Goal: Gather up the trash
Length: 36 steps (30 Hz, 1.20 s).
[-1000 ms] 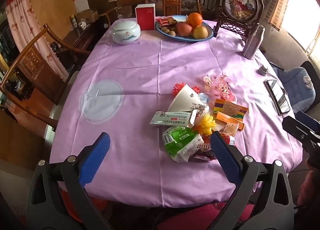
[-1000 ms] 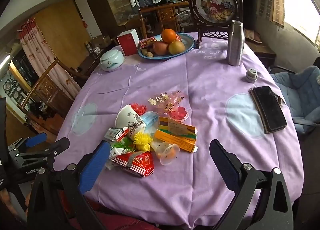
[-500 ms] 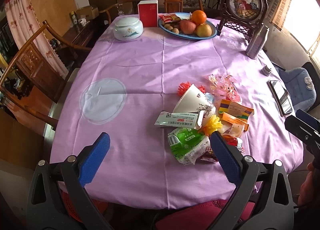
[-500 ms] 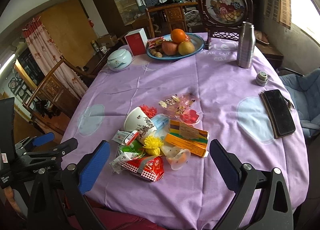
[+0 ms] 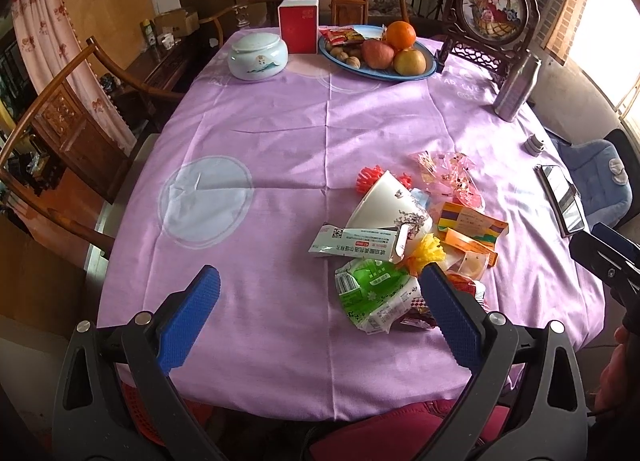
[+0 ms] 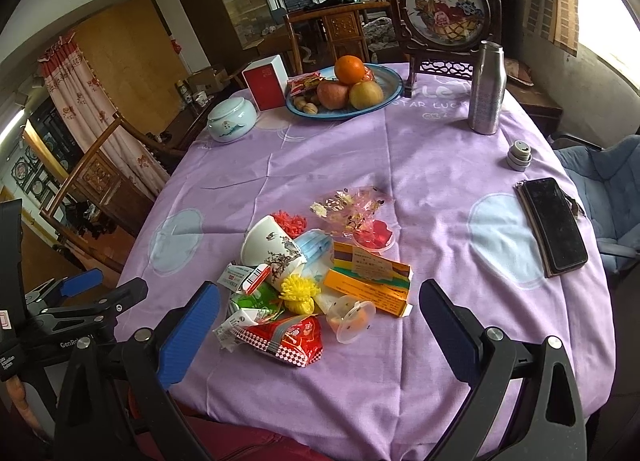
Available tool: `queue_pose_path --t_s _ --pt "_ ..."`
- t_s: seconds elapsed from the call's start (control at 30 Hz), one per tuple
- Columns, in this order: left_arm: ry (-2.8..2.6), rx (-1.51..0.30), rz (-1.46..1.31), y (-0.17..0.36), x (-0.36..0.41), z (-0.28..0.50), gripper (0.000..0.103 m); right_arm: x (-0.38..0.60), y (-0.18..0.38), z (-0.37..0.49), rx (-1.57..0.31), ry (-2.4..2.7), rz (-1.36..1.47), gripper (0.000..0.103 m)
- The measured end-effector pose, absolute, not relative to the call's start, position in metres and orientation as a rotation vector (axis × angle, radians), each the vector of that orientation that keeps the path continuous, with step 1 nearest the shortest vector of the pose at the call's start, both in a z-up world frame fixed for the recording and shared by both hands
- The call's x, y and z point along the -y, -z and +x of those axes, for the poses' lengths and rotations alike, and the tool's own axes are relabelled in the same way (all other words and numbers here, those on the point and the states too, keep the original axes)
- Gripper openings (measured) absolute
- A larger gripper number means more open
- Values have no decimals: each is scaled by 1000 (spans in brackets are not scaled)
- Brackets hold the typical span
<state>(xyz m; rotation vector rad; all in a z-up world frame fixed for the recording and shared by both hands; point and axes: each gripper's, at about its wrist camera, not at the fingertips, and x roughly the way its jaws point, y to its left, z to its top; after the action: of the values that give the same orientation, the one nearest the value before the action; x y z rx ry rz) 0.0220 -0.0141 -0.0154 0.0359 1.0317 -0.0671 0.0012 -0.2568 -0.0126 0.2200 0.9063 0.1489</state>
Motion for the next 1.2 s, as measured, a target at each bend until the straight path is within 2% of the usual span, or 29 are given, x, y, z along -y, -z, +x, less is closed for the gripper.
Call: queue_pose_path --t_s 1.2 --pt "64 -1039 26 19 14 25 97 259 18 3 -922 -136 239 97"
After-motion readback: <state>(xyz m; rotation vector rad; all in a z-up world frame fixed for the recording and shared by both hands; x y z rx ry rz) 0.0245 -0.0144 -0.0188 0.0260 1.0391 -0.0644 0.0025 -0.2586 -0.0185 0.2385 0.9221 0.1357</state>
